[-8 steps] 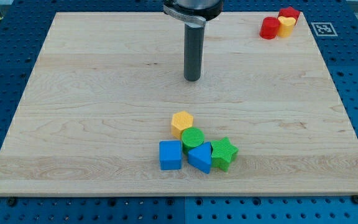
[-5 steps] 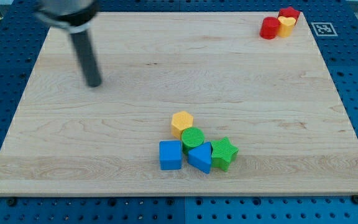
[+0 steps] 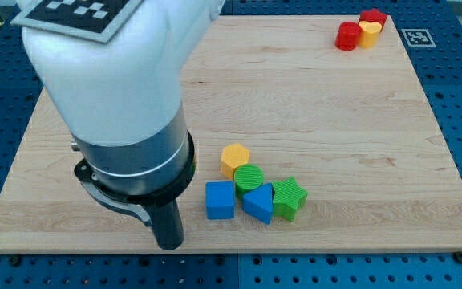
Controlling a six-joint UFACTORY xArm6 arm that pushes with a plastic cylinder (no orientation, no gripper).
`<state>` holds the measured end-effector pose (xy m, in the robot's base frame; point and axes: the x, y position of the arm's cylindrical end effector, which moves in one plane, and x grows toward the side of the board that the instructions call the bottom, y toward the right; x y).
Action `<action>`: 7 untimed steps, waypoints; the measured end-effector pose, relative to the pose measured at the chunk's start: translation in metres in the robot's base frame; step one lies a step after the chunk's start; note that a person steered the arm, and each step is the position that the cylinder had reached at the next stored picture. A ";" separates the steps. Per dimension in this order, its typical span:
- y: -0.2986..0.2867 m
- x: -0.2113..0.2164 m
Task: Move the blue cube diagonal to the yellow hexagon
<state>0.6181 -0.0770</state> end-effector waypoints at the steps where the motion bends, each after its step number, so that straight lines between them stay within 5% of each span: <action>1: 0.019 0.000; 3: 0.048 0.000; 7: 0.045 -0.070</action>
<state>0.5482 -0.0319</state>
